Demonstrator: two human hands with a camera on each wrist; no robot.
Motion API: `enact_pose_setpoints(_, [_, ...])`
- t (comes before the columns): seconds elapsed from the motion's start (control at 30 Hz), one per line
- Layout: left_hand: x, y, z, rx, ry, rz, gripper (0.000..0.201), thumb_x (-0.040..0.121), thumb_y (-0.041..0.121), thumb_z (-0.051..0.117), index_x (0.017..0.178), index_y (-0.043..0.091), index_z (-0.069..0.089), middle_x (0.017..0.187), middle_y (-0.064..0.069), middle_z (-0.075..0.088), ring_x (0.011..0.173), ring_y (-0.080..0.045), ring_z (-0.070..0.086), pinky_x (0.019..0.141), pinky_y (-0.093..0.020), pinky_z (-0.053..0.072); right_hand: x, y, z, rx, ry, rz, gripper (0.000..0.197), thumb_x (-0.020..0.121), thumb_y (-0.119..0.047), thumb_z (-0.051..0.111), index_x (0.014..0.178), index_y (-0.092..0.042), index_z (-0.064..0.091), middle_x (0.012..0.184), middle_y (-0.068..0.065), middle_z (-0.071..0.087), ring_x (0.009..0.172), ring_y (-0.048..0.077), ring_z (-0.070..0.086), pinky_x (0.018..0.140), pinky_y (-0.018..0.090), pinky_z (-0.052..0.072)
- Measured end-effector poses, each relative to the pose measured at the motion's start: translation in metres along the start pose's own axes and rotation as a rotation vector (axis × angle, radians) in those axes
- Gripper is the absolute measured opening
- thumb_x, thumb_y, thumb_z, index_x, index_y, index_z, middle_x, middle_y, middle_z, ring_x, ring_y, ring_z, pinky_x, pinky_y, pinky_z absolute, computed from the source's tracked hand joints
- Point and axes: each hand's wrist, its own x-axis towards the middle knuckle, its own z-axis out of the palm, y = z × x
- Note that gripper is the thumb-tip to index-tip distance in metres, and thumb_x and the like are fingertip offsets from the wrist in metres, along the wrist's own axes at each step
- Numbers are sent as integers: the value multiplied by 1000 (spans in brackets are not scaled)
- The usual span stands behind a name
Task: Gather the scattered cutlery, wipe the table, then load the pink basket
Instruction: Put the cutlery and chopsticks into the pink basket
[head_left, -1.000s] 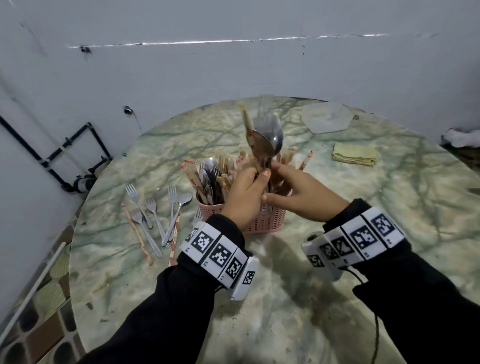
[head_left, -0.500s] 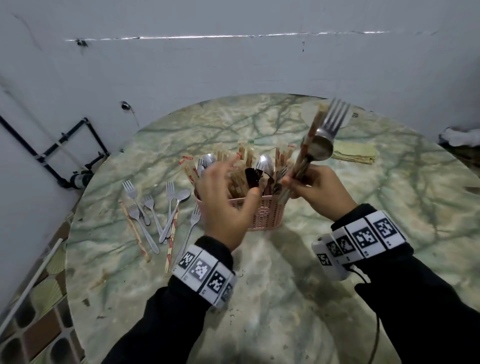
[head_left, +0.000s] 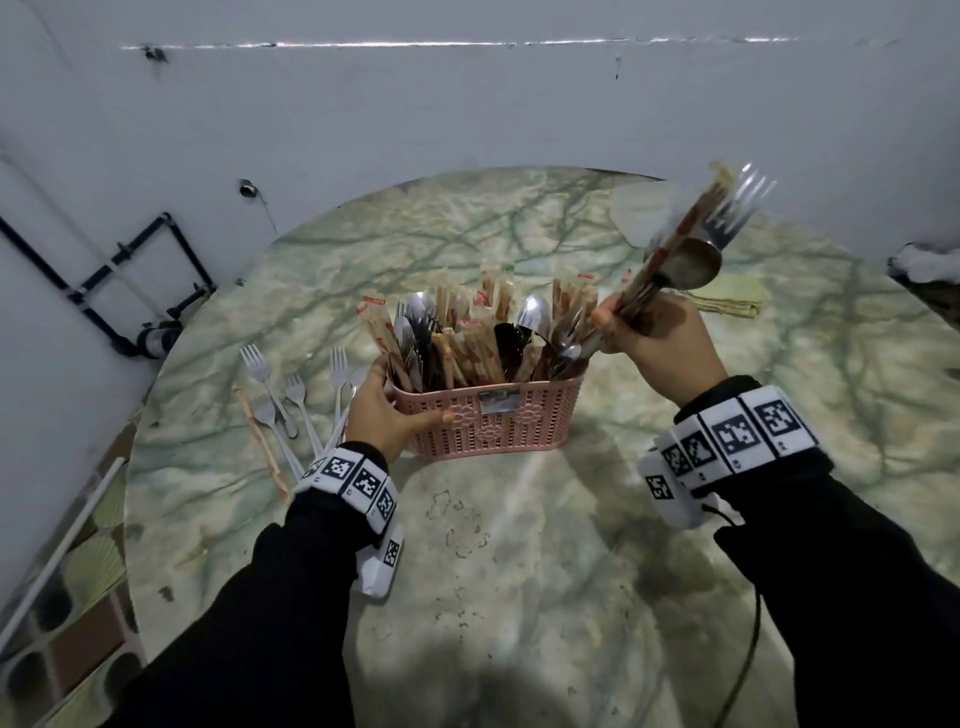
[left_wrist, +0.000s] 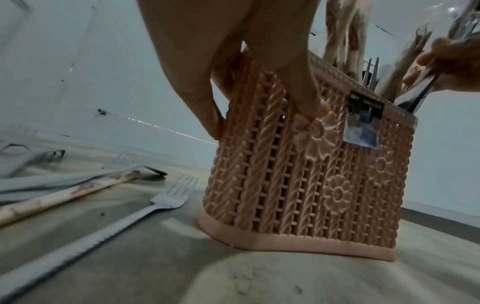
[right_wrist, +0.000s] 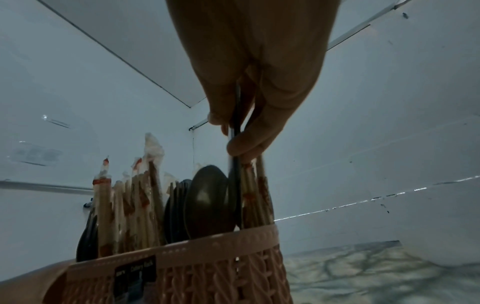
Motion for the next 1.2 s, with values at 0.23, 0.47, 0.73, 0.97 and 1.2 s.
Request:
enact_pose_setpoints(0.23, [10, 1, 4, 74, -28, 13, 81, 57, 0, 85, 127, 11, 45, 84, 18, 57, 75, 8, 55, 66, -13, 50, 4, 7, 18, -299, -52, 49, 27, 89, -25, 62, 99, -1, 70, 96, 16, 70, 87, 24, 64, 80, 35, 51])
enact_pose_setpoints(0.47, [10, 4, 5, 75, -47, 19, 82, 62, -2, 82, 132, 10, 41, 88, 16, 56, 74, 9, 51, 54, 1, 42, 5, -10, 19, -483, -345, 129, 50, 96, -45, 36, 124, -8, 53, 114, 17, 62, 97, 27, 58, 75, 28, 43])
enact_pose_setpoints(0.73, [9, 4, 4, 72, -70, 12, 82, 63, 0, 81, 133, 12, 40, 90, 15, 54, 74, 13, 47, 53, 1, 40, 1, -11, 2, -402, -183, 22, 58, 68, -33, 81, 112, -9, 53, 100, -1, 56, 82, 12, 56, 63, 17, 39])
enact_pose_setpoints(0.97, [7, 7, 3, 119, -63, 20, 82, 64, 3, 81, 133, 12, 39, 94, 11, 53, 74, 6, 47, 52, 2, 38, -5, 5, -23, -107, -44, 17, 87, 53, -21, 88, 111, -30, 24, 93, 1, 39, 74, 8, 40, 66, 13, 36])
enact_pose_setpoints(1.2, [9, 6, 3, 92, -64, 12, 84, 62, 0, 82, 133, 14, 40, 90, 17, 53, 75, 10, 48, 64, -4, 45, 5, 38, 14, -14, -269, 253, 124, 56, -6, 86, 147, -20, 2, 149, 5, 28, 135, 10, 26, 106, 25, 23])
